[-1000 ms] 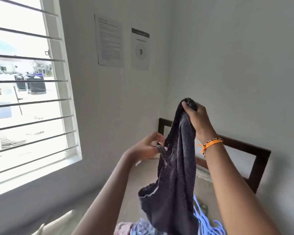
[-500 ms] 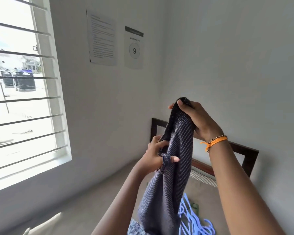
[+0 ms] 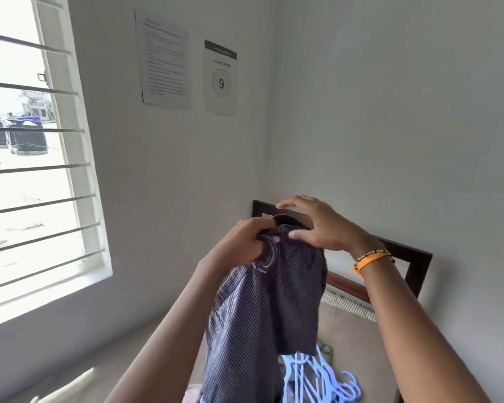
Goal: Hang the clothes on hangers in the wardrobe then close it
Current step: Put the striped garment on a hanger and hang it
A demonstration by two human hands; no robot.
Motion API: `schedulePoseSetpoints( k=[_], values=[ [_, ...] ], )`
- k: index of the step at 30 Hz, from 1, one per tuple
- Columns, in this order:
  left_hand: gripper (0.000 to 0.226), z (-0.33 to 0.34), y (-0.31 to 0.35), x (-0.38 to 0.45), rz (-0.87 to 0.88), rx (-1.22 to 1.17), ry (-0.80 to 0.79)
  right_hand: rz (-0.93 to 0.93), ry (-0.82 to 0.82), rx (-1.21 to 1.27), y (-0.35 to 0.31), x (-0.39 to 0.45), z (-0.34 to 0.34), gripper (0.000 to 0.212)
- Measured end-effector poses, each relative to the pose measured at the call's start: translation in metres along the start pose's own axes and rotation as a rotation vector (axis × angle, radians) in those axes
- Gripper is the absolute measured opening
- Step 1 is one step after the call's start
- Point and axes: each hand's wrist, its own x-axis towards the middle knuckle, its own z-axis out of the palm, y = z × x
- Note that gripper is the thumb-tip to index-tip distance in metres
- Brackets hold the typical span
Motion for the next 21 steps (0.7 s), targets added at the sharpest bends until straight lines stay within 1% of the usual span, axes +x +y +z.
schedulePoseSetpoints(
  k=[1, 2, 3, 5, 7, 8, 9, 10, 12, 13, 14, 15, 16, 17, 19, 20, 21],
  values=[
    [0.027, 0.000, 0.006, 0.005, 0.068, 0.056, -0.024, -0.043, -0.087, 0.102, -0.007, 0.000, 0.005, 0.064],
    [0.017, -0.001, 0.011, 0.010, 0.120, 0.104, -0.051, -0.049, -0.125, 0.185, -0.013, -0.001, 0.008, 0.066],
    [0.012, -0.004, 0.015, 0.013, 0.148, 0.140, -0.065, -0.046, -0.116, 0.250, -0.016, -0.001, 0.011, 0.061],
    [0.017, -0.010, 0.015, 0.014, 0.148, 0.136, -0.035, -0.037, -0.016, 0.299, -0.020, -0.002, 0.013, 0.046],
    [0.027, -0.017, 0.005, 0.008, 0.043, -0.020, 0.021, -0.035, 0.064, 0.222, -0.019, -0.001, 0.013, 0.043],
    [0.037, -0.019, -0.003, 0.003, -0.039, -0.144, 0.006, -0.044, 0.100, 0.173, -0.018, 0.001, 0.011, 0.045],
    [0.045, -0.019, -0.011, -0.005, -0.127, -0.250, -0.059, -0.051, 0.131, 0.140, -0.016, 0.002, 0.009, 0.047],
    [0.052, -0.016, -0.020, -0.013, -0.217, -0.276, -0.159, -0.046, 0.158, 0.135, -0.014, 0.004, 0.008, 0.047],
    [0.060, -0.005, -0.042, -0.028, -0.331, -0.179, -0.357, -0.032, 0.206, 0.151, -0.007, 0.008, 0.003, 0.044],
    [0.056, 0.002, -0.054, -0.033, -0.354, -0.135, -0.398, -0.023, 0.206, 0.155, -0.006, 0.009, -0.001, 0.042],
    [0.046, 0.007, -0.065, -0.036, -0.381, -0.097, -0.381, -0.005, 0.176, 0.161, -0.004, 0.010, -0.005, 0.041],
    [0.033, 0.010, -0.075, -0.038, -0.414, -0.071, -0.332, 0.011, 0.119, 0.184, 0.000, 0.010, -0.010, 0.038],
    [0.024, 0.008, -0.083, -0.039, -0.451, -0.068, -0.279, 0.026, 0.034, 0.227, 0.003, 0.009, -0.015, 0.036],
    [0.019, 0.003, -0.087, -0.039, -0.482, -0.112, -0.221, 0.040, -0.061, 0.290, 0.006, 0.005, -0.021, 0.035],
    [0.015, -0.011, -0.087, -0.036, -0.527, -0.272, -0.084, 0.080, -0.203, 0.442, 0.009, -0.006, -0.034, 0.034],
    [0.019, -0.019, -0.085, -0.032, -0.534, -0.302, -0.001, 0.088, -0.240, 0.514, 0.010, -0.011, -0.038, 0.036],
    [0.027, -0.025, -0.084, -0.026, -0.527, -0.279, 0.081, 0.087, -0.265, 0.553, 0.010, -0.016, -0.041, 0.039]
  ],
)
